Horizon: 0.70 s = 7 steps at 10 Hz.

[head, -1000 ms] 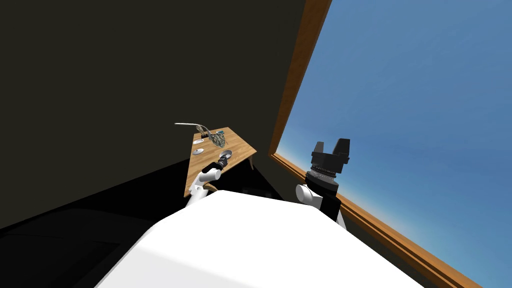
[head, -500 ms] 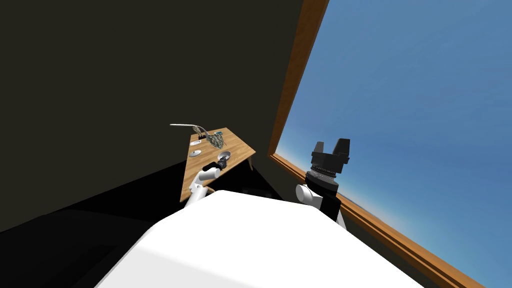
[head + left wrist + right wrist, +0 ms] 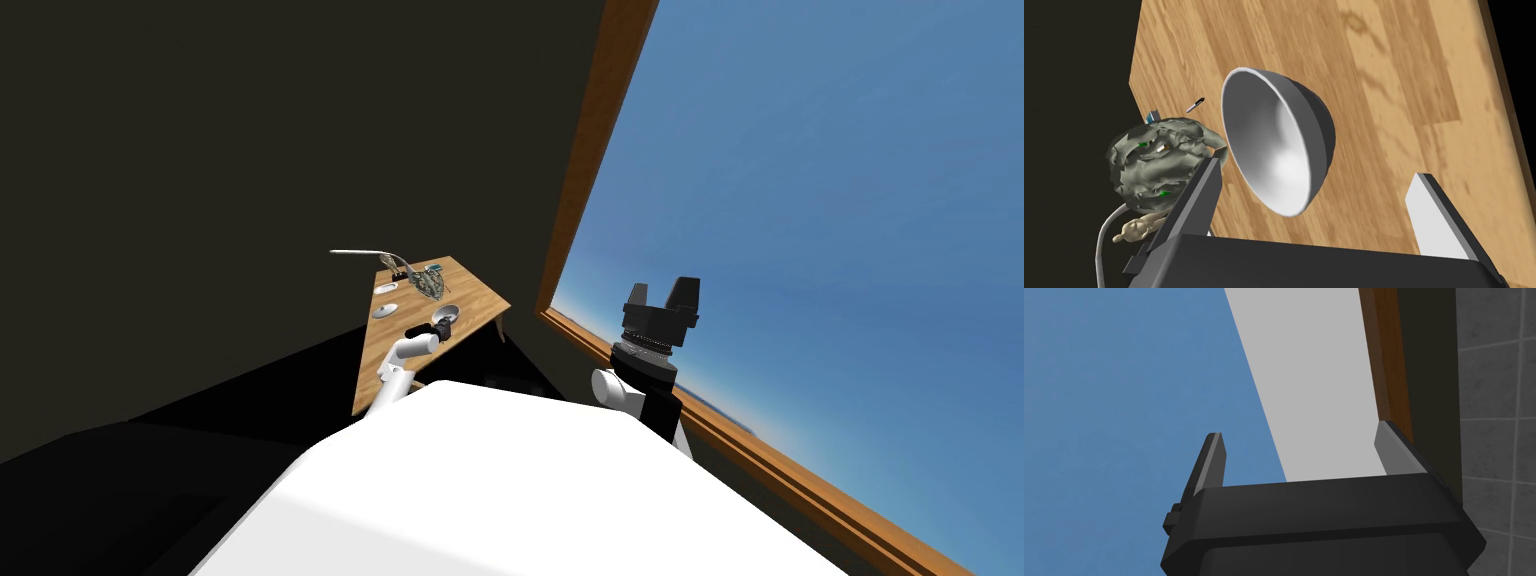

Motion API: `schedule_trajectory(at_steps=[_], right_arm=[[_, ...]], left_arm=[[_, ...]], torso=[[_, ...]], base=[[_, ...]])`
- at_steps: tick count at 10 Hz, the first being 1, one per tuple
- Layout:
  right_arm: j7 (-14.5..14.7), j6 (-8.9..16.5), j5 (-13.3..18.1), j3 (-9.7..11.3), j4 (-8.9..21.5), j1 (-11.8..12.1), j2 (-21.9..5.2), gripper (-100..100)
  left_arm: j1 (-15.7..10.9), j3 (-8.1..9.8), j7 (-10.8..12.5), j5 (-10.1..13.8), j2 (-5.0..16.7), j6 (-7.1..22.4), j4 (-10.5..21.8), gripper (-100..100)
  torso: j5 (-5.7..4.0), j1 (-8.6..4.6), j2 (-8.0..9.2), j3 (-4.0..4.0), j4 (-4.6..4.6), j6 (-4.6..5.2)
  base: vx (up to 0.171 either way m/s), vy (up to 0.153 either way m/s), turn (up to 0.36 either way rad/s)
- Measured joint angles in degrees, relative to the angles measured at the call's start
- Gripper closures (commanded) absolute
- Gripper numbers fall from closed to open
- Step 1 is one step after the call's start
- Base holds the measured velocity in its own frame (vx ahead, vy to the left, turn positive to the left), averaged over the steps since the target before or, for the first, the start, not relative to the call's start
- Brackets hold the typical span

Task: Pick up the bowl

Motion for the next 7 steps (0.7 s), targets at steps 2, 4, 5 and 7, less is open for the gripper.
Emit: schedule_trajectory(at_steps=[2,4,5,7], right_arm=[[0.00,0.00,0.00,0.00,0.00,0.00,0.00,0],[0.00,0.00,0.00,0.00,0.00,0.00,0.00,0],[0.00,0.00,0.00,0.00,0.00,0.00,0.00,0],[0.00,0.00,0.00,0.00,0.00,0.01,0.00,0]], left_arm=[[-0.66,0.61,-0.01,-0.37,0.16,2.49,0.96,-100],[-1.53,1.36,0.08,-0.61,0.60,5.36,1.71,-100],[-1.81,2.06,0.05,-0.52,1.05,7.33,2.21,-100],[-2.15,2.87,-0.14,-0.87,1.23,9.99,3.43,-100]], torso=[[0.01,0.03,0.00,0.00,0.00,0.00],[0.00,0.02,-0.02,-0.01,0.00,0.00],[0.02,0.09,-0.10,-0.06,-0.02,-0.01],[0.03,0.09,-0.10,-0.06,-0.03,-0.01]], base=[[0.046,0.024,-0.029],[0.065,0.036,-0.044],[0.096,0.061,-0.052],[0.062,0.039,-0.020]])
